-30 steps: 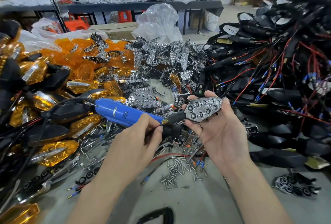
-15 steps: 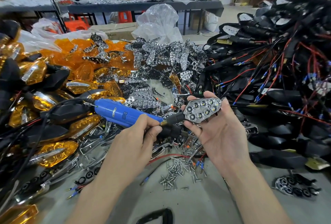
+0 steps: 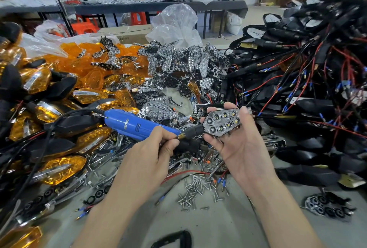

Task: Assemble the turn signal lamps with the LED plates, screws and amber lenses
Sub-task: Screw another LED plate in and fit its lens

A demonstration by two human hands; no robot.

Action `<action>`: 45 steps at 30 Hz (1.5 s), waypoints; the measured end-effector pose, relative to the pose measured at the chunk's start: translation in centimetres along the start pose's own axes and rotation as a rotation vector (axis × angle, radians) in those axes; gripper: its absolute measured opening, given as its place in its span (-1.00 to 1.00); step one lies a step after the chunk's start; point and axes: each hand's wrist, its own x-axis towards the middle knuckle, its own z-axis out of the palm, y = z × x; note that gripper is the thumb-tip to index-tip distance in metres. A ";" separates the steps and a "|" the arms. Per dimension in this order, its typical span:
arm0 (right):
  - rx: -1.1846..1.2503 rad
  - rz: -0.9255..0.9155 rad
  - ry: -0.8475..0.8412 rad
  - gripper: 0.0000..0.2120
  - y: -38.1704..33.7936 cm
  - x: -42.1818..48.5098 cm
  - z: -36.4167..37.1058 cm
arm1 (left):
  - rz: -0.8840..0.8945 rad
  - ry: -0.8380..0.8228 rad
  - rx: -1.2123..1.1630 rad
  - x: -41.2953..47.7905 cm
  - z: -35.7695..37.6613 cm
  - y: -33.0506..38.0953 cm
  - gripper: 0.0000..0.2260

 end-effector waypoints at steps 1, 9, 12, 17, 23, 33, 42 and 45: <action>-0.004 -0.005 0.000 -0.76 0.0 0.0 0.0 | -0.001 0.001 0.001 0.0 0.0 0.0 -0.75; -0.044 -0.037 0.028 -0.74 0.3 -0.1 0.3 | -0.006 0.000 0.016 0.0 0.0 0.2 -0.76; -0.069 -0.048 0.020 -0.72 0.4 -0.2 0.4 | -0.004 0.001 0.021 0.0 0.0 0.2 -0.75; -0.084 -0.067 0.020 -0.74 0.5 -0.2 0.2 | -0.005 0.007 0.019 0.0 -0.1 0.3 -0.74; -0.107 -0.101 0.034 -0.78 0.6 -0.1 0.1 | -0.015 -0.002 0.022 0.1 -0.1 0.6 -0.74; -0.181 -0.121 0.011 -0.70 0.4 -0.2 0.1 | -0.007 0.005 0.033 0.1 -0.1 0.4 -0.74; -0.148 -0.084 -0.047 -0.78 0.5 -0.2 -0.4 | 0.027 -0.037 0.023 -0.2 -0.2 0.8 -0.82; -0.092 -0.014 -0.094 -0.76 0.8 -0.2 -0.4 | 0.038 -0.060 -0.040 -0.2 -0.2 1.4 -0.74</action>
